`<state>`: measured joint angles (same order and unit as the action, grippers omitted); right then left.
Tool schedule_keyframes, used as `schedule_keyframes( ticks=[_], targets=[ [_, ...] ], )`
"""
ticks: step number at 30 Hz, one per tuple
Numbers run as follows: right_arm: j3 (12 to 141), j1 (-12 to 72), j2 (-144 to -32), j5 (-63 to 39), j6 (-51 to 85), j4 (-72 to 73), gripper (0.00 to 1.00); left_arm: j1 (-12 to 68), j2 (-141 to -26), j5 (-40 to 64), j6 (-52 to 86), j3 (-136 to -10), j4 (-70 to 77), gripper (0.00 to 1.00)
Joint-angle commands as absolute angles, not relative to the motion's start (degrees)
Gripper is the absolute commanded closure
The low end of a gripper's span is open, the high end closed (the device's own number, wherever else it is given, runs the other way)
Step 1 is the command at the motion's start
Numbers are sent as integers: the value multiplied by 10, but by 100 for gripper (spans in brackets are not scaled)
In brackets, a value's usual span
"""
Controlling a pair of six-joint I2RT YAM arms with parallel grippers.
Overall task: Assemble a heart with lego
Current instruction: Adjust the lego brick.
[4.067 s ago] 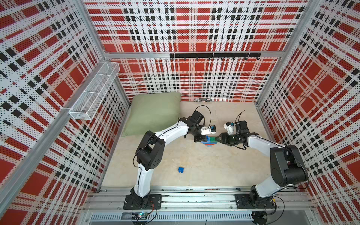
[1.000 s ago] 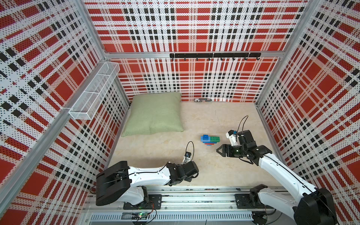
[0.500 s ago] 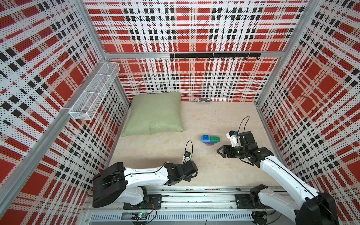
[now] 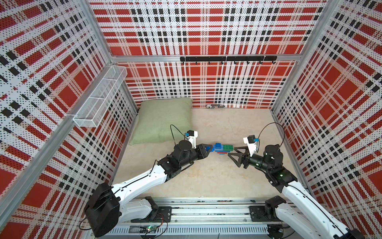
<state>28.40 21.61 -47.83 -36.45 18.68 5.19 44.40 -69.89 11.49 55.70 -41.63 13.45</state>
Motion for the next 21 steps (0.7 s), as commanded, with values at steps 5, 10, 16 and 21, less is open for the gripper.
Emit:
schedule_keyframes(
  ticks=[5,10,16,21],
  targets=[
    [313,281,-552,-388,131,214,25,453,-713,192,648,-434,249,79],
    [321,284,-575,-396,118,240,29,458,-716,207,676,-432,280,79],
    [343,285,-560,-407,79,215,32,459,-719,225,691,-432,293,79],
    [363,286,-569,-432,60,185,40,462,-723,246,696,-435,297,79]
  ],
)
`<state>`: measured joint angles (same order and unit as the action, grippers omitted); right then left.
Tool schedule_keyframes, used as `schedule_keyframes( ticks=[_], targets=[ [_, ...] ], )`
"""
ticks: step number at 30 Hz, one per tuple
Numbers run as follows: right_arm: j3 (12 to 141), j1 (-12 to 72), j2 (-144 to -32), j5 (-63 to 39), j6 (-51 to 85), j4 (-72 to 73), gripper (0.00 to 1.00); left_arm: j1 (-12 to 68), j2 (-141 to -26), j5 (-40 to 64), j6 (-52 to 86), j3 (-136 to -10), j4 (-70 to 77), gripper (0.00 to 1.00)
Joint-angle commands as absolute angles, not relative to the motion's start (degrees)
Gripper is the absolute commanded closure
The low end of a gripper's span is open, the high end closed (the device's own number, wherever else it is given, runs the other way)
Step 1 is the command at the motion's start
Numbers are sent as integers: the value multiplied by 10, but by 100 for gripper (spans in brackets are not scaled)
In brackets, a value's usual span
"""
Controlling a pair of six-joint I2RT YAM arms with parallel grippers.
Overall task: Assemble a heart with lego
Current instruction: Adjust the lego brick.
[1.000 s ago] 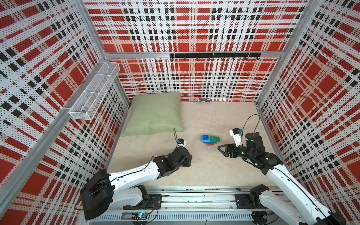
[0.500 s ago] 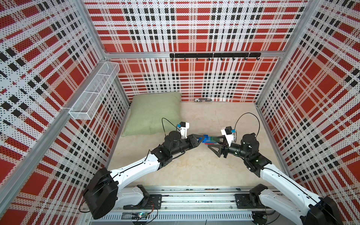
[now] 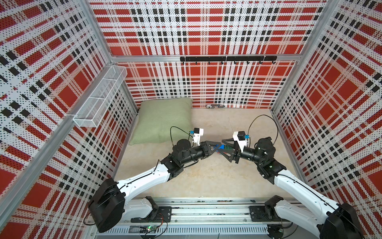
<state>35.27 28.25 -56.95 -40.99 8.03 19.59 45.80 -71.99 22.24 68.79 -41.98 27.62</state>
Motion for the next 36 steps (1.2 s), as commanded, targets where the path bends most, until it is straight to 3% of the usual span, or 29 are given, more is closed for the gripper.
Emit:
schedule_keyframes(
  ticks=[1,10,14,18,25,31,36],
  targets=[
    [365,286,-569,-432,60,183,44,461,-721,248,696,-434,297,79],
    [392,286,-589,-463,51,153,52,460,-713,257,705,-429,301,79],
    [398,286,-581,-460,50,137,62,454,-707,256,705,-426,301,78],
    [409,286,-577,-463,60,123,76,451,-702,257,700,-425,301,69],
    [436,284,-573,-438,99,49,79,426,-682,252,644,-436,300,46],
    [438,249,-563,-424,263,19,79,385,-659,209,498,-419,270,44],
    [407,211,-553,-451,496,68,77,398,-669,253,416,-397,320,45]
  ],
)
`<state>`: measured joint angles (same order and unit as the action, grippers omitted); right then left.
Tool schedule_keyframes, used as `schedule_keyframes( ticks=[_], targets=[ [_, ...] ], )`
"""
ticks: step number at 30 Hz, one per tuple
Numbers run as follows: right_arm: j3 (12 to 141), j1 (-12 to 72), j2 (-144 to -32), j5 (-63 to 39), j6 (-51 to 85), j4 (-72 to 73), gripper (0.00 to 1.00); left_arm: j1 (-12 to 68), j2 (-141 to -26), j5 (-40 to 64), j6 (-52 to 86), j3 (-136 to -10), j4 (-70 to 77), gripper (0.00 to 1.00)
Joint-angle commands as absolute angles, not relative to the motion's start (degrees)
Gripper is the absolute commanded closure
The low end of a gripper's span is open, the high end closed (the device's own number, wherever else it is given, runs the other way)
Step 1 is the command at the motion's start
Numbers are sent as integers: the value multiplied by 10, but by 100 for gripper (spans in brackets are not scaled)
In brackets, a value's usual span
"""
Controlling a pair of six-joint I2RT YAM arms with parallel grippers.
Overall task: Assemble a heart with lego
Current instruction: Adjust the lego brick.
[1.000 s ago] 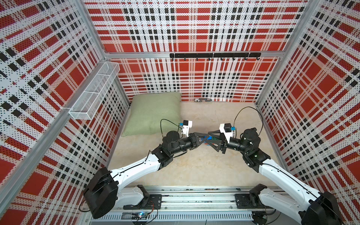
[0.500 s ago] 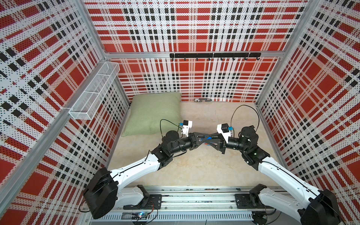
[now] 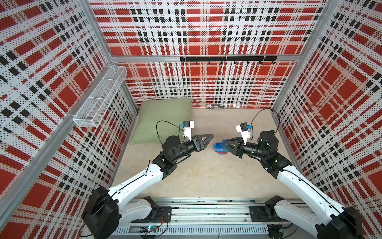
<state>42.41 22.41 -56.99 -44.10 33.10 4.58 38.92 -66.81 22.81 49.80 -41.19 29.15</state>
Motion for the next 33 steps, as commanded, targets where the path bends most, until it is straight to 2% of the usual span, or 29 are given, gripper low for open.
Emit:
schedule_keyframes(
  ticks=[1,5,10,13,16,23,27,32,33],
  targets=[
    [398,208,-548,-447,542,85,76,412,-666,236,387,-392,326,45],
    [381,209,-526,-426,649,118,77,508,-642,56,222,-377,297,45],
    [370,212,-491,-368,712,99,77,610,-675,-120,102,-392,295,45],
    [378,212,-484,-348,708,57,76,633,-716,-135,69,-435,259,45],
    [363,213,-480,-354,738,100,75,641,-756,-161,41,-474,229,45],
    [362,214,-482,-361,728,96,75,638,-806,-177,20,-530,216,53],
    [366,214,-483,-363,711,73,75,625,-799,-124,22,-528,223,57],
    [358,214,-487,-369,720,88,76,602,-793,-42,24,-527,226,69],
    [356,214,-488,-370,723,92,75,597,-794,-30,24,-527,226,76]
  ],
)
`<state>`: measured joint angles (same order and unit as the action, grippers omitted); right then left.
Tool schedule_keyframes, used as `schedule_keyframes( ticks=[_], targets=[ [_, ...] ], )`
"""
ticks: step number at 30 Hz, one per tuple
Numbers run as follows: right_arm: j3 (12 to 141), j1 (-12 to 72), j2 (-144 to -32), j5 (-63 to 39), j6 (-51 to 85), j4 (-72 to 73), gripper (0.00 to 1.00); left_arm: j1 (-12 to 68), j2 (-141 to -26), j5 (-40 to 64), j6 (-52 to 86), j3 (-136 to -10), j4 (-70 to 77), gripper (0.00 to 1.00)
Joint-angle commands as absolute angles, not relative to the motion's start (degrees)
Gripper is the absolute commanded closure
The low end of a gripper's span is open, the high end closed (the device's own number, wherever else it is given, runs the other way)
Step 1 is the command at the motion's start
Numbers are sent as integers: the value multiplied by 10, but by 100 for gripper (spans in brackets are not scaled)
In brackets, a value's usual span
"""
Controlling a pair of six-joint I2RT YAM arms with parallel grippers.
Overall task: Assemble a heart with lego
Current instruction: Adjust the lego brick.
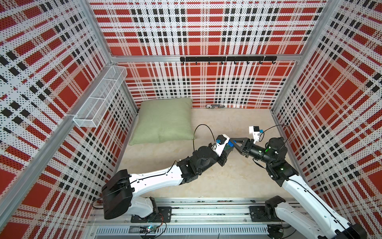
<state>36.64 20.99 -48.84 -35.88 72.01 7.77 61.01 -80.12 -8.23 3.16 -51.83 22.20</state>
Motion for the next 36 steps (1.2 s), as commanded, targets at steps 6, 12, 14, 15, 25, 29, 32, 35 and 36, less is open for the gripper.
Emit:
schedule_keyframes(
  ticks=[6,12,14,15,25,29,32,35,36],
  targets=[
    [352,214,-489,-376,725,93,75,588,-803,8,1,-535,224,75],
    [361,213,-485,-372,715,72,73,583,-800,0,-23,-543,215,66],
    [362,213,-487,-372,715,72,73,583,-802,5,-31,-549,210,65],
    [363,213,-487,-373,715,71,73,583,-804,1,-32,-551,210,64],
    [366,211,-486,-369,711,59,71,580,-811,6,-56,-561,205,67],
    [374,208,-490,-374,697,38,66,574,-811,24,-63,-562,204,80],
    [403,197,-490,-372,654,-24,51,570,-806,27,-80,-563,182,86],
    [458,190,-497,-367,618,-67,47,562,-796,38,-97,-560,149,87],
    [475,189,-503,-368,565,-131,40,557,-794,44,-101,-560,135,87]
  ],
)
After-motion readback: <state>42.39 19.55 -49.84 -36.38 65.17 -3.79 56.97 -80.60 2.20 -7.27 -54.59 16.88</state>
